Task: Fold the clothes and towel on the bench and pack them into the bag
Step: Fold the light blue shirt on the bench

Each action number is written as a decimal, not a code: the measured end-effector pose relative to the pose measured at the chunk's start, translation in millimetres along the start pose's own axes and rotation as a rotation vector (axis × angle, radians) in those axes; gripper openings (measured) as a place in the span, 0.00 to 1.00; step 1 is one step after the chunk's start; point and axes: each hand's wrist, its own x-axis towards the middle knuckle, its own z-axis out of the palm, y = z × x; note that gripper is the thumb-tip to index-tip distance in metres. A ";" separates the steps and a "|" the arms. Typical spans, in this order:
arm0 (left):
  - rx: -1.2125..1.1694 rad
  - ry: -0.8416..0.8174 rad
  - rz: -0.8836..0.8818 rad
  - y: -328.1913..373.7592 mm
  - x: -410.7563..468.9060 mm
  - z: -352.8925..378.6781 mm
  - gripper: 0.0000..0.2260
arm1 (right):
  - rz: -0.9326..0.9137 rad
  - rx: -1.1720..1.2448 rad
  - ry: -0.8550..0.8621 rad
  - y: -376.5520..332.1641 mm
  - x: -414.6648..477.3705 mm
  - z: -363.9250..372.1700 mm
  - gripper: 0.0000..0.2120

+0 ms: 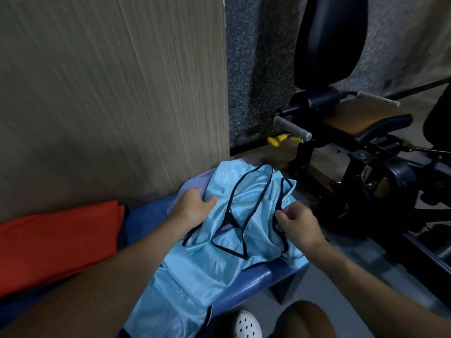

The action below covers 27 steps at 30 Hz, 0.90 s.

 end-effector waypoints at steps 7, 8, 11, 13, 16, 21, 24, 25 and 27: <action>-0.398 -0.006 -0.198 -4.5 27.0 9.9 0.12 | 0.152 0.152 -0.062 0.7 40.2 7.6 0.29; -0.453 -0.045 -0.227 -3.5 26.9 8.1 0.09 | 0.156 0.146 -0.065 1.5 44.0 10.9 0.31; -0.491 -0.139 -0.221 2.4 21.7 -0.5 0.07 | 0.168 0.117 -0.101 -1.3 50.5 17.4 0.32; -0.490 -0.137 -0.178 10.4 14.9 -10.5 0.08 | 0.182 0.107 -0.130 -3.3 52.3 20.1 0.28; -0.565 -0.092 -0.146 19.9 6.6 -26.6 0.08 | 0.187 0.043 -0.093 -2.8 56.1 22.4 0.09; -0.682 -0.039 -0.075 31.0 -12.1 -60.7 0.08 | 0.079 0.082 -0.030 -14.5 45.9 8.5 0.10; -0.785 -0.013 -0.008 31.4 -26.5 -80.9 0.06 | 0.013 0.073 0.004 -27.1 35.1 -4.2 0.09; -0.809 -0.014 0.004 31.8 -31.5 -87.6 0.06 | -0.006 0.068 0.030 -31.8 30.9 -9.2 0.08; -0.868 -0.017 0.035 35.3 -43.6 -100.4 0.09 | -0.053 0.128 0.023 -48.2 17.0 -20.7 0.08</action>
